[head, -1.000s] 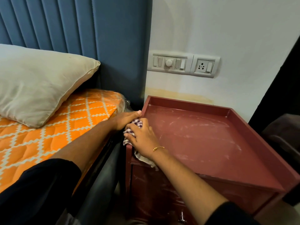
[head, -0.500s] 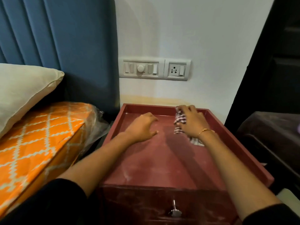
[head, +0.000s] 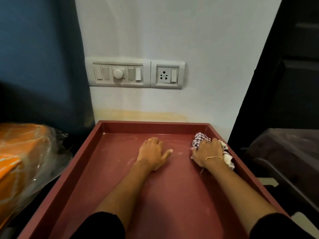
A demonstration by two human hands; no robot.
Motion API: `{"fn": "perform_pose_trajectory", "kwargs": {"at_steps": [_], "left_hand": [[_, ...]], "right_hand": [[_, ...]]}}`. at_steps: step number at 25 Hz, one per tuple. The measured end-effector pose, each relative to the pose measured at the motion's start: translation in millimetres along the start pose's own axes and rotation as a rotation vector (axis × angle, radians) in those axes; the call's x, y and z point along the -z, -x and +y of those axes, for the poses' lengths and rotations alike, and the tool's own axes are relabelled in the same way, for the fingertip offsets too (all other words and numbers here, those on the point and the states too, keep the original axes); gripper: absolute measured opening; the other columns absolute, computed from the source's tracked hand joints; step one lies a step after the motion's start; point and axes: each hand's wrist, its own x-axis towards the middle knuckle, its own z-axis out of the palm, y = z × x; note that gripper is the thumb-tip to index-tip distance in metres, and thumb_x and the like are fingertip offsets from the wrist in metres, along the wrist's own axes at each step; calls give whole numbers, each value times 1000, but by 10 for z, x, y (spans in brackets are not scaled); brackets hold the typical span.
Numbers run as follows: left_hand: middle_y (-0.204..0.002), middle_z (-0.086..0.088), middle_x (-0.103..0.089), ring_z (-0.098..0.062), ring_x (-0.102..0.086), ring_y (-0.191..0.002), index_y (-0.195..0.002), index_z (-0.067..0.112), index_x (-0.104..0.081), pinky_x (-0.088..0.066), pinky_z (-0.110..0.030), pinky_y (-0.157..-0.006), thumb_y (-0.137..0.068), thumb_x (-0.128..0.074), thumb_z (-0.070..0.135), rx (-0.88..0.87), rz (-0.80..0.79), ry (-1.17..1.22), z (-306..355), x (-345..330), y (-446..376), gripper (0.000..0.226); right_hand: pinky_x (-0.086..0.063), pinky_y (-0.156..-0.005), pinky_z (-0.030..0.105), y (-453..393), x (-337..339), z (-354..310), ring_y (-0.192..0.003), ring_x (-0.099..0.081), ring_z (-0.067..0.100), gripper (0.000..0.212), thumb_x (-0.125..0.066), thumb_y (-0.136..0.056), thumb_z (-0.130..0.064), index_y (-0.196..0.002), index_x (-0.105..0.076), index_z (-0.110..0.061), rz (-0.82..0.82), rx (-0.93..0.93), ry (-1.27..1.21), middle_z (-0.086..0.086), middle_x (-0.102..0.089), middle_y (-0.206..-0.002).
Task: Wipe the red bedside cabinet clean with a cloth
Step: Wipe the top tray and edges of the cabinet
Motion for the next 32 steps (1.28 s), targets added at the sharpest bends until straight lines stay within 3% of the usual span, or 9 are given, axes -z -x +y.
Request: {"fn": "perform_pose_trajectory", "kwargs": {"at_steps": [3, 8, 11, 16, 19, 24, 27, 29, 32], "left_hand": [[-146, -13, -34, -27, -13, -144, -139, 10, -35, -9, -44, -119, -91, -28, 58, 70, 38, 117, -72, -137, -84, 69], [-153, -8, -25, -24, 6, -147, -146, 12, -22, 5, -48, -118, -90, -25, 61, 85, 43, 147, -74, -195, -134, 74], [-153, -7, -24, -24, 9, -146, -147, 11, -20, 6, -49, -118, -91, -23, 61, 71, 26, 130, -95, -217, -155, 76], [-153, -8, -24, -24, 8, -146, -147, 10, -21, 6, -48, -119, -91, -23, 61, 76, 9, 172, -91, -224, -149, 76], [-154, -7, -24, -24, 10, -146, -147, 10, -20, 7, -49, -119, -91, -22, 60, 50, 5, 159, -85, -229, -169, 75], [-154, -7, -22, -24, 13, -146, -148, 10, -16, 8, -49, -118, -91, -21, 61, 47, 11, 153, -110, -252, -187, 76], [-154, -7, -22, -25, 15, -145, -148, 9, -15, 8, -49, -119, -91, -21, 61, 61, 6, 169, -94, -254, -175, 77], [-155, -7, -21, -25, 15, -145, -148, 9, -13, 8, -49, -118, -91, -21, 62, 60, 1, 175, -89, -251, -180, 78], [-155, -8, -20, -25, 16, -145, -149, 9, -8, 8, -50, -118, -90, -21, 62, 51, -10, 170, -97, -244, -197, 80]], "right_hand": [[-33, -103, 40, -248, -104, -120, -123, -43, 36, 90, -36, -82, -71, -137, -36, 1, -56, -70, -84, 22, -48, -136], [-32, -108, 42, -532, -95, -195, -128, -38, 38, 53, -40, -84, -34, -133, -44, -17, -134, 25, -273, 14, -47, -140], [-32, -107, 44, -465, -112, -133, -128, -37, 38, 52, -42, -85, -29, -137, -40, -21, -125, 90, -243, 12, -45, -141], [-34, -101, 44, -603, 32, -238, -126, -32, 35, 53, -51, -86, -39, -133, -47, -14, -182, -178, -211, 14, -40, -142], [-33, -102, 48, -683, -9, -321, -128, -30, 34, 57, -48, -87, -50, -134, -46, -17, -156, -168, -235, 8, -40, -142], [-35, -101, 43, -638, -47, -135, -127, -34, 36, 48, -48, -87, -32, -134, -46, -21, -132, -4, -291, 9, -51, -136], [-37, -99, 41, -697, -20, -219, -125, -34, 35, 50, -54, -85, -31, -132, -47, -15, -171, -155, -240, 10, -49, -137], [-38, -97, 43, -733, 30, -295, -124, -34, 34, 50, -56, -83, -35, -130, -49, -22, -180, -218, -203, 5, -49, -137], [-33, -102, 48, -753, 32, -388, -127, -33, 33, 45, -49, -83, -40, -126, -50, -30, -164, -128, -157, 1, -50, -136]]}}
